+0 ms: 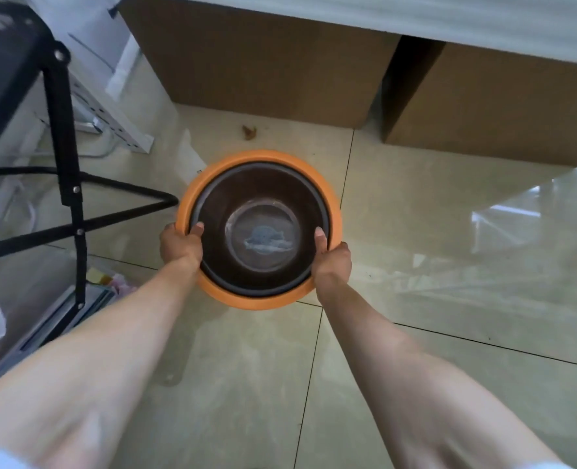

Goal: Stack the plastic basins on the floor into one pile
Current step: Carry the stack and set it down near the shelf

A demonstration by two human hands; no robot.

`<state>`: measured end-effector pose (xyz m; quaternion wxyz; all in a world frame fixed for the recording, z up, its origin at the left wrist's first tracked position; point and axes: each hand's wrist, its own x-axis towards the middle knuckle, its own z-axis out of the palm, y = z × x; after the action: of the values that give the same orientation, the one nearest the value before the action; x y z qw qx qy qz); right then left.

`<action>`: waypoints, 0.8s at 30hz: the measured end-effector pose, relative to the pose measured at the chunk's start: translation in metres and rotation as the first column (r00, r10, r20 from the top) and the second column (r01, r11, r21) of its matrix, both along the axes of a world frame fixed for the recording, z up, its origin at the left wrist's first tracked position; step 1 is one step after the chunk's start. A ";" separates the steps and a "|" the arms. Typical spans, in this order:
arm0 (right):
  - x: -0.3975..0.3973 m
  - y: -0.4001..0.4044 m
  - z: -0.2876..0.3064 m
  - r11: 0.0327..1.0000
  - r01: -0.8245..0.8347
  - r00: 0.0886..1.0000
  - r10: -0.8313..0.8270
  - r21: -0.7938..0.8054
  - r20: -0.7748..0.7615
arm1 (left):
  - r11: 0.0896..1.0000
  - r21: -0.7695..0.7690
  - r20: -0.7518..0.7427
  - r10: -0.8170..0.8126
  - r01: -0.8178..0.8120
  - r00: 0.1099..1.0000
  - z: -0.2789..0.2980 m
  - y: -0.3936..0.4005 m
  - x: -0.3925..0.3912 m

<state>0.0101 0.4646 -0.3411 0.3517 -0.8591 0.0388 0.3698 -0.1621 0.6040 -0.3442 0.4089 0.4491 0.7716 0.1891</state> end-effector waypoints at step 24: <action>0.020 0.021 0.022 0.972 -0.142 0.986 0.157 -0.187 0.065 | 0.752 0.116 -0.536 -0.503 0.649 0.678 0.023 -0.010 0.046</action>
<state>0.0299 0.4854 -0.3190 0.2443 -0.9019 -0.0065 0.3561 -0.1165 0.5936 -0.3216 0.1744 0.7590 0.6256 0.0469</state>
